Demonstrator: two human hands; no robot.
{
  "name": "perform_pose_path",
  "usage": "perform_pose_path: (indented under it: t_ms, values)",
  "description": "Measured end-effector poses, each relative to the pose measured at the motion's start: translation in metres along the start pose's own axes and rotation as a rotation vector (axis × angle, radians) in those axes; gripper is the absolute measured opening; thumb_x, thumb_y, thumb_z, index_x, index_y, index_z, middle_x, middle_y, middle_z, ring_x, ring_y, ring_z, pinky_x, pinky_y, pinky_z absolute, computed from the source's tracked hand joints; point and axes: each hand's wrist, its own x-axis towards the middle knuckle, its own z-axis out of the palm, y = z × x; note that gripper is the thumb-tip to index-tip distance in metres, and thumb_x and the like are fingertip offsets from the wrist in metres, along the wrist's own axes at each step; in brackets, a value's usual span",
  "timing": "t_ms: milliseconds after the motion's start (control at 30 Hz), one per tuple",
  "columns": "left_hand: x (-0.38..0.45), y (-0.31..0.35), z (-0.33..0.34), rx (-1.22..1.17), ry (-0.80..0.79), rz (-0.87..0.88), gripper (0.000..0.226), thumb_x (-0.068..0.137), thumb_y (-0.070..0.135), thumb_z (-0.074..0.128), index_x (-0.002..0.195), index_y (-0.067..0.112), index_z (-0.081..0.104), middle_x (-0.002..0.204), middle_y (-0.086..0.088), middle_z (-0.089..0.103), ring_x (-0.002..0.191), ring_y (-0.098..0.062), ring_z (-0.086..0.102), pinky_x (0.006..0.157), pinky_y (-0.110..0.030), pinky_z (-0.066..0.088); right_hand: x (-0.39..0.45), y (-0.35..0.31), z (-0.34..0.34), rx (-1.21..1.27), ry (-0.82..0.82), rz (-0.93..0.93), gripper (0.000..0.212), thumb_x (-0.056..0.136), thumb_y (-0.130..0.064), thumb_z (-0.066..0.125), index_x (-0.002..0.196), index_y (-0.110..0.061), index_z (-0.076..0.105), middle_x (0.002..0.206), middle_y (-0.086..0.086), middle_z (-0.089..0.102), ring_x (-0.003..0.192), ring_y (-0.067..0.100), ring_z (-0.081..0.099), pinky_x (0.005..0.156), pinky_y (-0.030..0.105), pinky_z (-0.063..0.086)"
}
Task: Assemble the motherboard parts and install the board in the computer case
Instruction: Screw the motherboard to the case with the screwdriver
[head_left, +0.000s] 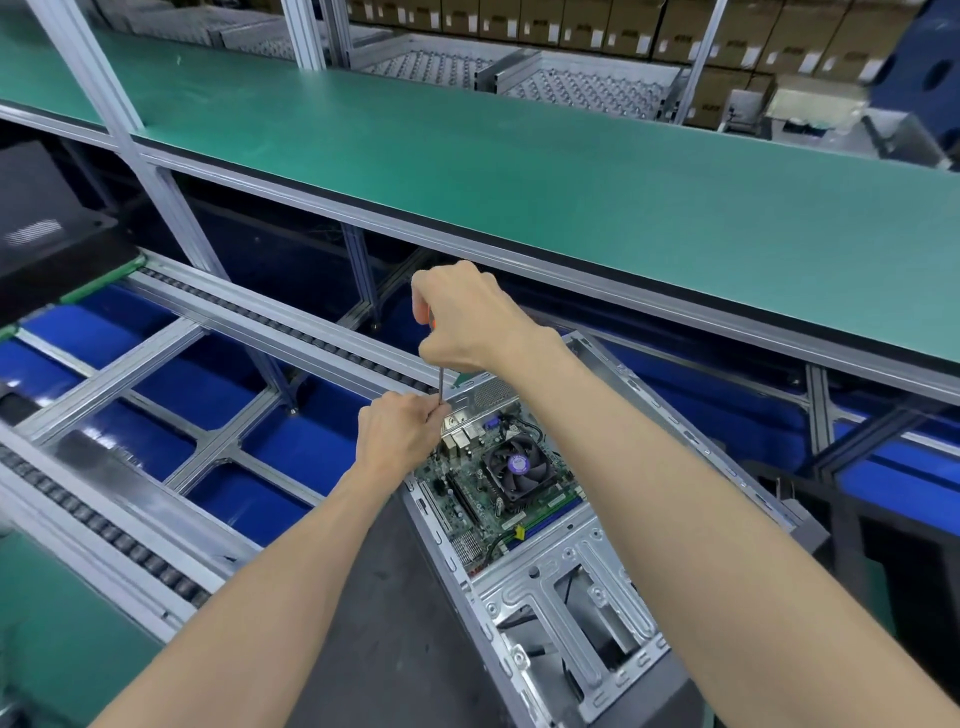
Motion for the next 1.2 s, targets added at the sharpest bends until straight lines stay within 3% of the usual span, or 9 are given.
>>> perform_pose_path:
  t_ms: [133, 267, 367, 467, 600, 700, 867, 1067, 1200]
  values:
    - [0.000, 0.001, -0.002, 0.020, -0.007, 0.022, 0.040, 0.099, 0.040, 0.054, 0.063, 0.022, 0.056, 0.043, 0.009, 0.034, 0.055, -0.027, 0.042, 0.058, -0.033, 0.034, 0.003, 0.000, 0.005, -0.039, 0.091, 0.080, 0.015, 0.076, -0.010, 0.058, 0.079, -0.014, 0.044, 0.084, 0.003, 0.041, 0.078, 0.031, 0.045, 0.058, 0.032, 0.031]
    - [0.002, 0.001, -0.003, 0.049, -0.016, 0.048, 0.034, 0.100, 0.042, 0.050, 0.080, 0.023, 0.070, 0.047, 0.009, 0.036, 0.058, -0.026, 0.044, 0.059, -0.033, 0.038, 0.006, 0.005, 0.010, -0.171, 0.167, 0.116, 0.034, 0.086, -0.013, 0.059, 0.070, -0.017, 0.029, 0.071, -0.002, 0.023, 0.074, 0.032, 0.040, 0.060, 0.036, 0.030]
    - [0.001, 0.001, -0.003, 0.061, -0.019, 0.050, 0.037, 0.100, 0.043, 0.050, 0.075, 0.020, 0.066, 0.047, 0.007, 0.037, 0.058, -0.026, 0.044, 0.057, -0.033, 0.035, 0.006, 0.006, 0.004, -0.107, 0.072, 0.066, 0.018, 0.078, -0.018, 0.059, 0.086, -0.015, 0.043, 0.079, 0.001, 0.038, 0.079, 0.032, 0.046, 0.064, 0.038, 0.036]
    - [0.001, 0.000, -0.002, 0.038, -0.003, 0.036, 0.038, 0.099, 0.040, 0.052, 0.071, 0.017, 0.064, 0.045, 0.007, 0.036, 0.056, -0.027, 0.042, 0.057, -0.032, 0.030, 0.004, 0.006, 0.001, 0.010, -0.002, 0.024, 0.025, 0.071, -0.015, 0.057, 0.096, -0.015, 0.054, 0.103, 0.007, 0.054, 0.092, 0.032, 0.053, 0.071, 0.037, 0.043]
    - [0.001, 0.000, -0.002, 0.032, 0.005, 0.037, 0.036, 0.099, 0.039, 0.053, 0.072, 0.019, 0.066, 0.044, 0.008, 0.036, 0.054, -0.026, 0.042, 0.057, -0.032, 0.033, 0.003, 0.007, 0.008, -0.036, 0.131, 0.077, 0.014, 0.084, -0.013, 0.058, 0.090, -0.011, 0.045, 0.087, 0.004, 0.039, 0.079, 0.031, 0.044, 0.063, 0.036, 0.033]
    - [0.000, 0.001, -0.004, 0.046, -0.005, 0.037, 0.037, 0.099, 0.041, 0.051, 0.072, 0.019, 0.064, 0.045, 0.008, 0.038, 0.056, -0.025, 0.044, 0.057, -0.031, 0.035, 0.003, 0.005, 0.010, -0.153, 0.190, 0.097, 0.022, 0.094, -0.023, 0.058, 0.087, -0.014, 0.039, 0.086, 0.004, 0.036, 0.078, 0.031, 0.039, 0.065, 0.038, 0.032]
    - [0.001, -0.001, -0.001, 0.003, 0.024, 0.029, 0.036, 0.097, 0.038, 0.057, 0.067, 0.019, 0.061, 0.041, 0.009, 0.032, 0.053, -0.026, 0.040, 0.055, -0.031, 0.034, 0.002, 0.007, 0.000, -0.010, 0.013, 0.016, 0.024, 0.070, -0.012, 0.055, 0.095, -0.011, 0.054, 0.097, 0.006, 0.055, 0.087, 0.032, 0.053, 0.070, 0.041, 0.048]
    - [0.000, -0.001, -0.002, -0.074, 0.055, 0.035, 0.020, 0.094, 0.038, 0.062, 0.082, 0.029, 0.075, 0.050, 0.006, 0.059, 0.056, -0.025, 0.056, 0.055, -0.032, 0.046, 0.001, 0.007, 0.010, -0.200, 0.202, 0.085, 0.023, 0.094, -0.022, 0.057, 0.085, -0.013, 0.038, 0.085, 0.004, 0.035, 0.077, 0.031, 0.038, 0.065, 0.038, 0.031]
    - [0.000, -0.002, 0.000, -0.055, 0.072, 0.030, 0.029, 0.094, 0.038, 0.060, 0.071, 0.022, 0.066, 0.043, 0.006, 0.045, 0.051, -0.025, 0.048, 0.053, -0.031, 0.038, 0.000, 0.009, 0.002, -0.054, 0.073, 0.027, 0.018, 0.076, -0.018, 0.058, 0.091, -0.012, 0.050, 0.087, 0.002, 0.047, 0.080, 0.030, 0.049, 0.063, 0.037, 0.036]
